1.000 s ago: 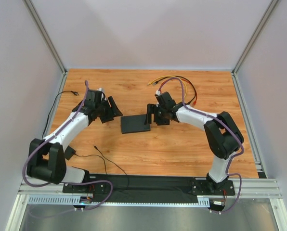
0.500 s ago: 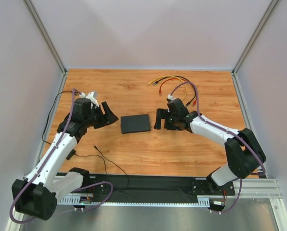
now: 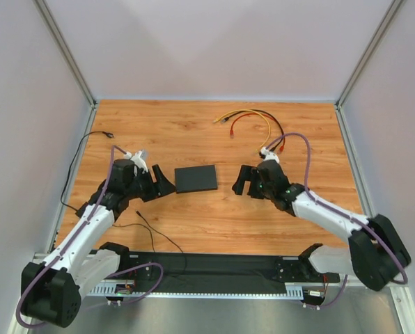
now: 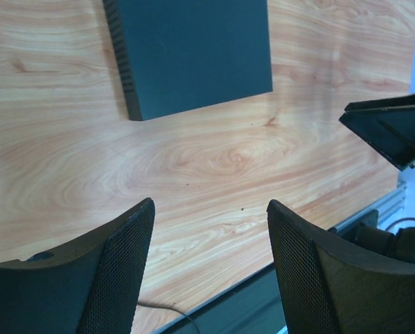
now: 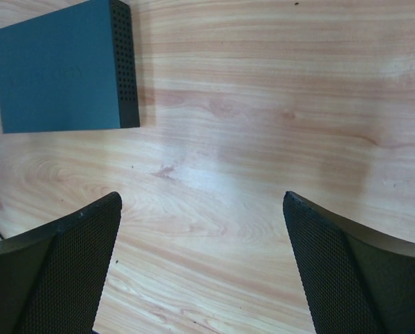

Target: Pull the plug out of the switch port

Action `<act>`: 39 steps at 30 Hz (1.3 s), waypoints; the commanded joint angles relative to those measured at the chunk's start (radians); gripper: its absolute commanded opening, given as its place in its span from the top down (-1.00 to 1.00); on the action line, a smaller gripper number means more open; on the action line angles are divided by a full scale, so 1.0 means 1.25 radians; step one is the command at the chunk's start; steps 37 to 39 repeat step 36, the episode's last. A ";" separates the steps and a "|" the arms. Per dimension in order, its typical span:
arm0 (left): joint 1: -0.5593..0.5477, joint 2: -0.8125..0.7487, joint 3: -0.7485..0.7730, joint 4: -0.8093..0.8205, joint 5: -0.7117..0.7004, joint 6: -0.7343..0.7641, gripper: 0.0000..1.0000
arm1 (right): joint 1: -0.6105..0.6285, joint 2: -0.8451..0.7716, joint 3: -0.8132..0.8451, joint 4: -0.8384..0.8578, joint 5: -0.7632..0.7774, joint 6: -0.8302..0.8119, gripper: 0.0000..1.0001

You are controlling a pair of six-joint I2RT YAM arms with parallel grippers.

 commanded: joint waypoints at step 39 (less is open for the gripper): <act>-0.015 -0.822 -0.553 0.122 0.138 -0.313 -0.53 | 0.000 -1.092 -0.636 -0.185 0.189 0.398 -1.00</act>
